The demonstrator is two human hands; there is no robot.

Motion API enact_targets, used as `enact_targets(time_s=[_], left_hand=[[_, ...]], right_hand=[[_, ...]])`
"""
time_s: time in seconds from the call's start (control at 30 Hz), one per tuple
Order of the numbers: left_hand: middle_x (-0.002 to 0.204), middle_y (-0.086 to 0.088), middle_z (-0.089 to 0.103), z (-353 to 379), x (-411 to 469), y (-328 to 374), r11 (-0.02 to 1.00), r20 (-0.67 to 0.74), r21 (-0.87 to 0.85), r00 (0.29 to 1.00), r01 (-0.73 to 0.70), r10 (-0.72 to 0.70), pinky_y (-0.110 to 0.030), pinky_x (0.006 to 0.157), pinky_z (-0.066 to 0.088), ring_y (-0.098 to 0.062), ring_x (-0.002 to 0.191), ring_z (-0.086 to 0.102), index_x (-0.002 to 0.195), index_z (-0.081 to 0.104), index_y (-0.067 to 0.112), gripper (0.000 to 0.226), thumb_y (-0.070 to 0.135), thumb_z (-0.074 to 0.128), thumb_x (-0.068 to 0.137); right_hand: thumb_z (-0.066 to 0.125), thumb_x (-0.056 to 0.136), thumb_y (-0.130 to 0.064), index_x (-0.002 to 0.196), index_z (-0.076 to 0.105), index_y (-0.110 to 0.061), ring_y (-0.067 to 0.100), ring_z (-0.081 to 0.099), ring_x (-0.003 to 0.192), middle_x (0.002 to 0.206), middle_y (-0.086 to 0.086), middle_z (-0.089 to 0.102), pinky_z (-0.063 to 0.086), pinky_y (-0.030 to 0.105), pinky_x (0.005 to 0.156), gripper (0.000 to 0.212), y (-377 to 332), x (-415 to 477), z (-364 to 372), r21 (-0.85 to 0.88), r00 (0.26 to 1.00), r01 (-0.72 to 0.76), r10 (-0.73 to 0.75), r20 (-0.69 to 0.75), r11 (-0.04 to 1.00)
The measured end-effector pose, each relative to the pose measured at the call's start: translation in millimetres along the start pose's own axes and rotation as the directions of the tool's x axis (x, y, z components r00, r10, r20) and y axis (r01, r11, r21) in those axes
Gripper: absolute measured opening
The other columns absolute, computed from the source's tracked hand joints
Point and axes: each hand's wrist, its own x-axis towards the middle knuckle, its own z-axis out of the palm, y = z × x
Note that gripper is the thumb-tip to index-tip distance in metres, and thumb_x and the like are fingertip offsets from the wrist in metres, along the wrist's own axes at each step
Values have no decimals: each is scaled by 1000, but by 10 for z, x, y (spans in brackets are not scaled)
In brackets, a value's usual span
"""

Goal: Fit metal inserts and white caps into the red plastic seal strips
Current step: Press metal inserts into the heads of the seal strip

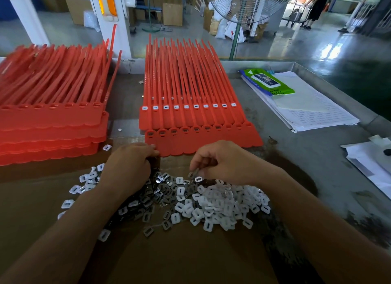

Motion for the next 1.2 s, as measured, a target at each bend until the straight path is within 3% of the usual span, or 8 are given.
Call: enact_targets(time_s=[0.17,0.3,0.57,0.67,0.83,1.03,1.2], left_hand=[[126,5,56,2,4,0,1000,-1,-1,1000,7,-7,-28,99,34,-16,119,48,109,65,17,43,-4,46,77],[126,5,56,-2,3,4,1000,0,-8,1000,8,-8,-30,100,33,-16,119,48,110,65,17,43,-5,46,78],[124,2,58,3,-6,3,999,-18,-32,1000,6,-7,-28,99,33,-16,117,50,108,66,14,42,-7,47,77],[123,1,59,0,-12,-2,999,-23,-35,1000,-2,1,-26,97,34,-16,116,50,107,67,14,42,-7,48,76],[123,2,58,0,-11,4,999,-19,-32,1000,-3,2,-29,99,34,-17,117,50,108,66,14,42,-7,48,76],[123,1,58,-4,-18,7,999,-19,-34,1000,-1,0,-28,99,34,-17,117,50,108,66,14,42,-7,47,76],[123,1,59,2,-13,2,999,-24,-39,1000,-1,0,-26,99,33,-16,116,50,107,66,14,42,-7,48,75]], right_hand=[[67,79,-11,75,60,-31,-3,59,73,76,-13,64,49,13,68,22,80,24,-106,16,986,-69,71,-153,997],[68,78,-8,71,58,-30,-2,60,70,74,-12,64,44,10,60,25,257,78,-250,63,932,-175,186,-312,983],[66,80,-8,75,63,-22,13,57,79,75,-5,60,48,34,82,16,704,328,-491,132,772,-331,348,-531,934],[67,80,-9,75,64,-24,14,56,89,81,-5,60,45,32,87,16,795,400,-503,138,751,-349,365,-551,927],[65,81,-9,64,59,-31,13,53,89,76,-15,54,44,31,85,29,849,462,-480,154,775,-360,387,-500,920],[65,81,-9,68,64,-26,16,54,94,83,-6,57,45,39,93,22,879,498,-450,135,786,-386,402,-470,913],[64,80,-8,61,59,-29,15,54,91,76,-11,55,46,37,89,29,874,514,-442,110,782,-407,408,-472,907]])
